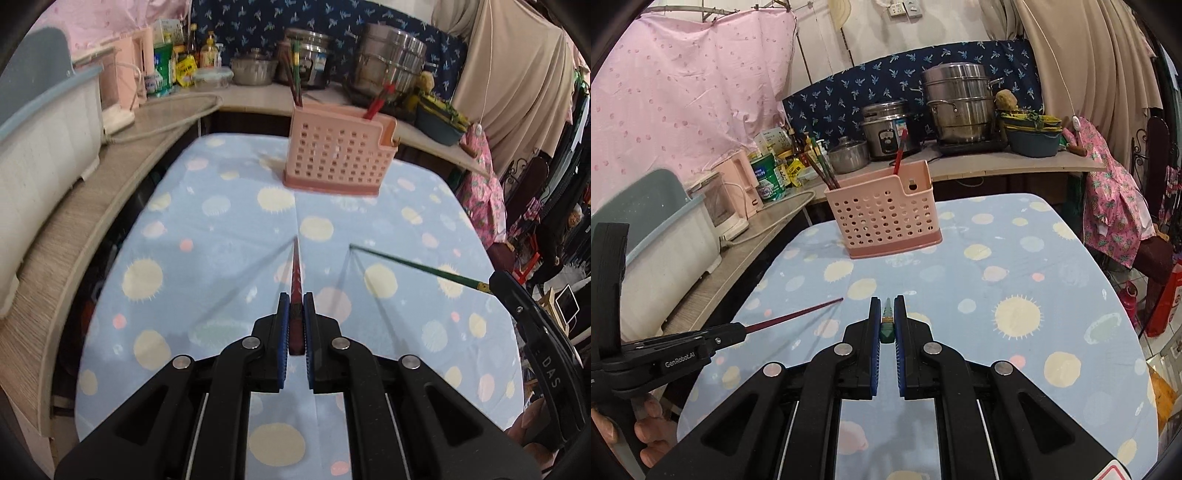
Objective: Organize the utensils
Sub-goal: 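Lift both held chopsticks upright and carry them over the pink holder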
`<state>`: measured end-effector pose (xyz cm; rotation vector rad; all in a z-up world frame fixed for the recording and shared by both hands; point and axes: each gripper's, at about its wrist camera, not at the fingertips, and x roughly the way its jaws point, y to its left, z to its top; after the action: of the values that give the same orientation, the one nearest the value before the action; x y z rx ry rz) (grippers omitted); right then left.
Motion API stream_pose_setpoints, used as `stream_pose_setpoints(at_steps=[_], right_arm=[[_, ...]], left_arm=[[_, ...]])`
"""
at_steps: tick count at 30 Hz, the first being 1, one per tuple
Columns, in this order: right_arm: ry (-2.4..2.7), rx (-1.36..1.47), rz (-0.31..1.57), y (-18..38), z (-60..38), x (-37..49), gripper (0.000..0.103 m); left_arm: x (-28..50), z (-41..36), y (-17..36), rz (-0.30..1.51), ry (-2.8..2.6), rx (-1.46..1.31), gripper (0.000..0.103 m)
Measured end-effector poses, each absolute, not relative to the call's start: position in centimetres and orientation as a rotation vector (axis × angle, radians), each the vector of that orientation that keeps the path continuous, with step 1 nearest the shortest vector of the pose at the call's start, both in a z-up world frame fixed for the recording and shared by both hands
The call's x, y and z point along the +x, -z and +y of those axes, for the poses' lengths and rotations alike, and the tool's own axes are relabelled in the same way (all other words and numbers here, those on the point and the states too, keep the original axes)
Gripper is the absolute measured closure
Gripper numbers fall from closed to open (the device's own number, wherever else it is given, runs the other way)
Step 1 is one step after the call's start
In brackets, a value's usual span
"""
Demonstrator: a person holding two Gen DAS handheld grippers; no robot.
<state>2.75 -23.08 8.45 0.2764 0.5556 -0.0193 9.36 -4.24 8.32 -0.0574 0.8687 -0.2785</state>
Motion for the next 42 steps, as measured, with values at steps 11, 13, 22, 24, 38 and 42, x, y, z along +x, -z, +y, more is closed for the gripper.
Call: stream_pose_setpoints(at_steps=[11, 13, 22, 24, 38, 42], right_arm=[[0.011, 0.275, 0.471, -13.2, -23.7, 5.9, 0.096], [0.008, 0.268, 0.458, -13.9, -23.6, 6.4, 0.096], [-0.031, 0.285, 0.434, -15.9, -23.7, 8.9, 0.096], [-0.036, 0.28, 0.426, -16.5, -23.6, 9.6, 0.096], [-0.014, 0.27, 0.318, -24.2, -26.8, 17.0, 0.096], [0.003, 0.253, 0.284, -26.0, -27.3, 19.2, 0.096]], left_arm=[[12.4, -4.2, -13.6, 0.777, 0.307, -0.061, 0.096], [12.9, -4.2, -14.1, 0.769, 0.314, -0.063, 0.096], [15.3, -4.1, -16.8, 0.744, 0.355, -0.103, 0.096], [15.9, -4.5, -17.5, 0.726, 0.352, -0.091, 0.096], [22.0, -5.1, -24.5, 0.581, 0.308, -0.083, 0.096], [23.6, -5.2, -26.5, 0.525, 0.296, -0.097, 0.096]])
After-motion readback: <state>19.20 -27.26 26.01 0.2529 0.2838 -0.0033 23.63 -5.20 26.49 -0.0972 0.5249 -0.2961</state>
